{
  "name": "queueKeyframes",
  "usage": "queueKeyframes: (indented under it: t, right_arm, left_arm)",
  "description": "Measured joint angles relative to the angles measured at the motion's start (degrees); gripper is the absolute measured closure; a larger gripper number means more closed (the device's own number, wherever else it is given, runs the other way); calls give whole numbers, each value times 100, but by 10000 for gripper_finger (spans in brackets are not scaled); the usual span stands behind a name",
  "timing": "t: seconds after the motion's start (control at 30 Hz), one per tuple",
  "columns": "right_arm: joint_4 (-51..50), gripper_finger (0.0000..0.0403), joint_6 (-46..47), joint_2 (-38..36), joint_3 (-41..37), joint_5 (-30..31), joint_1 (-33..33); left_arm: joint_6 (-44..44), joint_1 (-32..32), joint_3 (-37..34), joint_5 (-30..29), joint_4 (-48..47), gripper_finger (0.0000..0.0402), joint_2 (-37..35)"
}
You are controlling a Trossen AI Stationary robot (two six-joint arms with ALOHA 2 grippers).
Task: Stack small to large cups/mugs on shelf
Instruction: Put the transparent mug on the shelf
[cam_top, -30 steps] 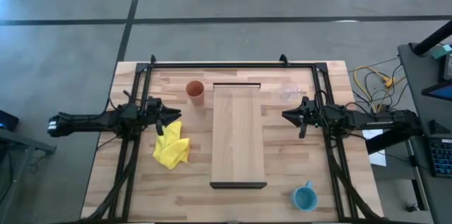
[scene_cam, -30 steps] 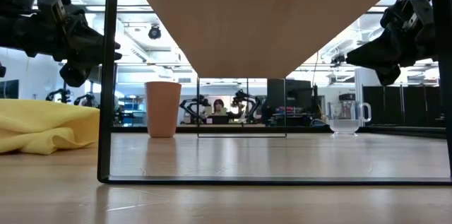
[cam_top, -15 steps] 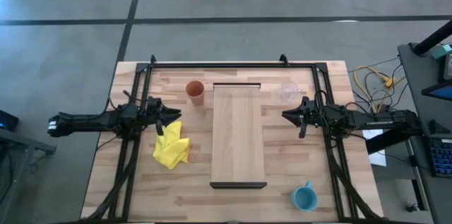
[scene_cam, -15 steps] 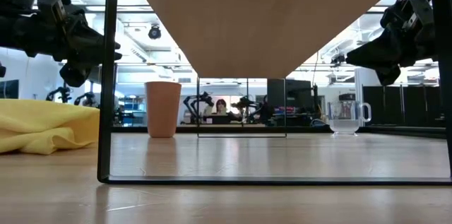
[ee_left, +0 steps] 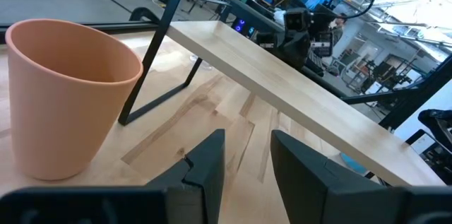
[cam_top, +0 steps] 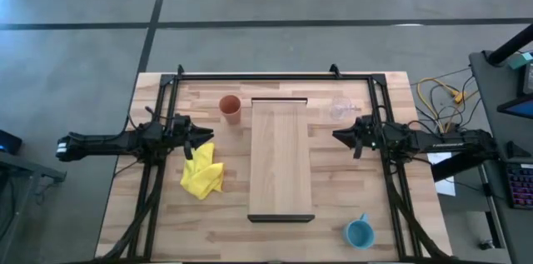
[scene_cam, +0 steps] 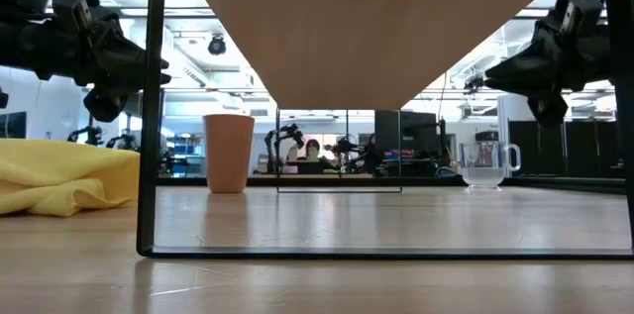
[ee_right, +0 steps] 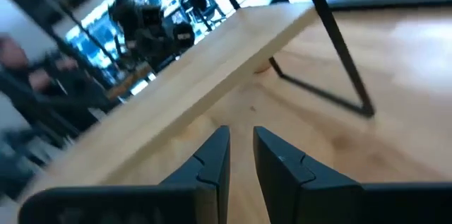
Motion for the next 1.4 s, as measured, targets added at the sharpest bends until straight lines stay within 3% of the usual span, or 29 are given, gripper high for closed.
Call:
queueKeyframes:
  t: [0.17, 0.33, 0.43, 0.57, 0.67, 0.9, 1.13, 1.4]
  right_arm:
    - [91, 344, 2107, -2, 0, 71, 0]
    - [261, 344, 2723, 4, 0, 469, 0]
    - [1045, 344, 2442, 2, 0, 495, 2]
    - [2719, 344, 1334, 0, 18, 447, 30]
    - [3152, 344, 329, -1, 351, 447, 26]
    - [1351, 344, -1139, 304, 2166, 427, 28]
    - [-551, 344, -1222, 1062, 4090, 424, 28]
    - [-1259, 344, -1347, 1708, 5488, 431, 28]
  left_arm:
    - [0, 2, 0, -8, 248, 300, 22]
    - [24, 2, 0, -2, 829, 300, 61]
    - [43, 2, 0, -1, 1070, 300, 52]
    - [53, 2, 187, 0, 1106, 300, 90]
    - [450, 2, 467, 2, 1097, 300, 146]
    - [1196, 2, 1428, -24, 1109, 300, 348]
    - [2540, 2, 2156, -179, 1136, 300, 435]
    - [2649, 4, 2308, -183, 1132, 300, 341]
